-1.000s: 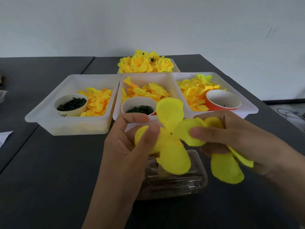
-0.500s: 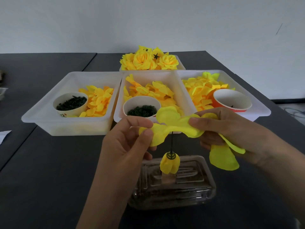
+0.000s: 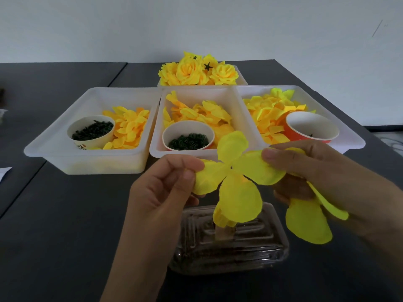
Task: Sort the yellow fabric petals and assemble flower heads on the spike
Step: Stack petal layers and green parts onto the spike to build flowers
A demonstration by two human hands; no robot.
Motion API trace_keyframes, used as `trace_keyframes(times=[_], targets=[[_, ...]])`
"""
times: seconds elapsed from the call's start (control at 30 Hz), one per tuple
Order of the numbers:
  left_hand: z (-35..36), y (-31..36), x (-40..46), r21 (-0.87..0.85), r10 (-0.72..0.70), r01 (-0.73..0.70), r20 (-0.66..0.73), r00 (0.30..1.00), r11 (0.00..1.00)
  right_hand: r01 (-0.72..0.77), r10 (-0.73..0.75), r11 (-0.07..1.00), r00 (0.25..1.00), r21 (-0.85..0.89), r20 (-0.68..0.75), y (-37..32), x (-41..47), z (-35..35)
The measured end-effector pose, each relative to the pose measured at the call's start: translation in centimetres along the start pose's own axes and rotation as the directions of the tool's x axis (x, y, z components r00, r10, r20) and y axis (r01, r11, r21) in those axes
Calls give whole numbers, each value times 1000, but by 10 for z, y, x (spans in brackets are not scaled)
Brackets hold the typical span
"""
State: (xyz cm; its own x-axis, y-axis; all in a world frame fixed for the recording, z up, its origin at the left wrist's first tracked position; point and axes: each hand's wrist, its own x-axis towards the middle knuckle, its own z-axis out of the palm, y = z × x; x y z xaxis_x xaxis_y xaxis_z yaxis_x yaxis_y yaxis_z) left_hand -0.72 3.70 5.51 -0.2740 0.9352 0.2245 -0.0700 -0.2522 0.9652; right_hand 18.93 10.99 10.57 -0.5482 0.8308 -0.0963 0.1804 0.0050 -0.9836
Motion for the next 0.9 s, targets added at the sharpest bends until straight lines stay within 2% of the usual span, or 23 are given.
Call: trace_keyframes(times=[0.17,0.37,0.53,0.77,0.9], targets=[[-1,-5,2,16,-11,11,-7,1000,1000,-20,19,1000,999,-18,-47,11,2,3],[0,-5,4,-48,-24,24,-13,1000,999,-1,4,998,999,58,-37,9,4,4],[2,-5,2,-56,-32,31,-11,999,998,6,-4,1000,997,22,-83,11,9,-1],[-1,-11,1,91,16,-12,-45,999,996,-92,86,993,994,-76,-72,24,8,-1],[-1,-24,-4,315,-2,18,-49,999,949,-158,150,963,987,-218,-51,36,7,2]])
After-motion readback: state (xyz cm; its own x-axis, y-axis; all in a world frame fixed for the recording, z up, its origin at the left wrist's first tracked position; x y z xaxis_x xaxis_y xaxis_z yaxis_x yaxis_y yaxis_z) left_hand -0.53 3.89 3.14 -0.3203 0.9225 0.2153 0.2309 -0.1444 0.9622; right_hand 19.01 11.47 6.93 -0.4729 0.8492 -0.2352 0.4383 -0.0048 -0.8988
